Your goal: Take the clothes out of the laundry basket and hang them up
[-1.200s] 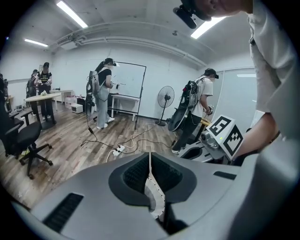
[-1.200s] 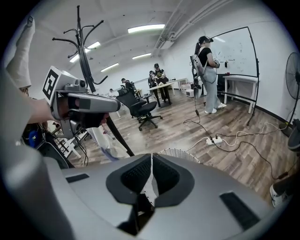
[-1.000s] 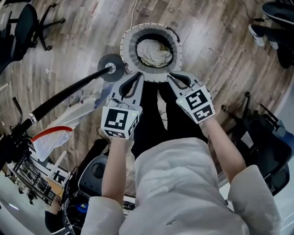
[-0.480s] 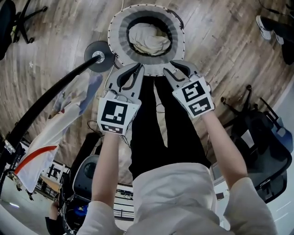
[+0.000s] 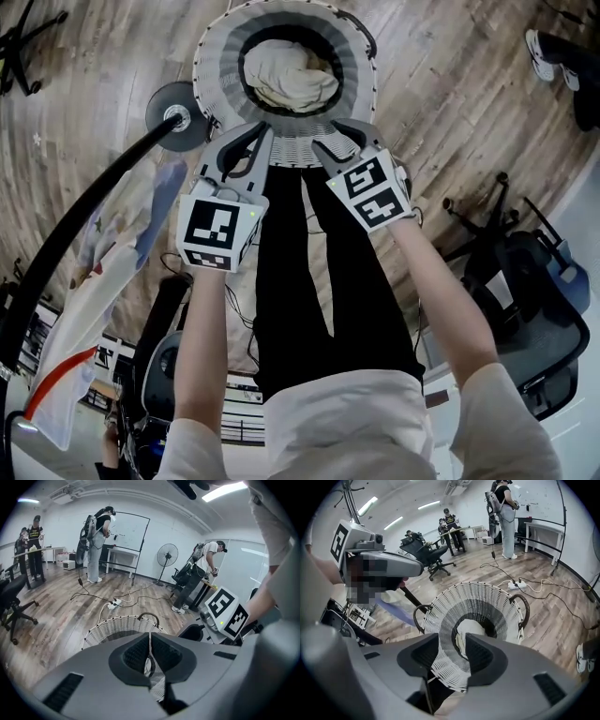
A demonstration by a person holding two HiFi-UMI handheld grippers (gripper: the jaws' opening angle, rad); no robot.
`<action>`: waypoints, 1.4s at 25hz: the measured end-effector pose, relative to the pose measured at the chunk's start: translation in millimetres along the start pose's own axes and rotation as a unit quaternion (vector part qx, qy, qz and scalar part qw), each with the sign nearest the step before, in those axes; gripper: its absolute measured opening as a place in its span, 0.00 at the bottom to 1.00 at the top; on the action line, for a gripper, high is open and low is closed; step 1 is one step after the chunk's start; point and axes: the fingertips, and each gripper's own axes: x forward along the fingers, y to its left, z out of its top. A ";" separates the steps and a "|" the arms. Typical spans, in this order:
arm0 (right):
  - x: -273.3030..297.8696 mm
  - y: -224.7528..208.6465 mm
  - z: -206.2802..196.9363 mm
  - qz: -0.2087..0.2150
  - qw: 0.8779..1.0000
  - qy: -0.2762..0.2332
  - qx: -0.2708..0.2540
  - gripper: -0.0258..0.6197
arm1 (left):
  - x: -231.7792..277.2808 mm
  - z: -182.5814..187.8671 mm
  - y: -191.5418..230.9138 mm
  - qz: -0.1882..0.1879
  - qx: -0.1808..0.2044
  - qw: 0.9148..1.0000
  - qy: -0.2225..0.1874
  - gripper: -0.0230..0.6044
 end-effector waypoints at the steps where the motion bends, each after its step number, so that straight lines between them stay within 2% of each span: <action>1: 6.1 -2.3 -4.0 0.001 1.000 0.006 0.000 0.33 | 3.9 -3.0 1.2 -0.001 0.004 1.000 0.004 0.08; 4: 24.1 -12.1 -13.8 -0.001 1.000 0.020 0.002 0.34 | 15.5 -13.3 6.6 -0.002 0.016 1.000 0.017 0.08; 8: 57.2 -25.9 -21.8 -0.009 0.999 0.039 -0.002 0.37 | 28.5 -28.5 21.7 0.002 0.001 1.000 0.021 0.08; 12: 89.2 -34.3 -29.5 -0.018 0.998 0.050 0.021 0.37 | 40.0 -43.2 31.4 -0.008 0.006 0.999 0.039 0.08; 16: 119.9 -48.1 -37.8 -0.028 0.997 0.075 0.008 0.40 | 56.4 -45.8 41.9 -0.011 0.011 0.999 0.045 0.08; 23: 164.6 -58.7 -60.4 -0.042 0.993 0.113 0.019 0.50 | 82.3 -52.5 53.7 -0.034 0.020 0.997 0.061 0.08; 35: 230.2 -121.5 -96.3 -0.094 0.982 0.155 0.056 0.54 | 116.9 -61.9 71.8 -0.059 0.028 0.996 0.062 0.08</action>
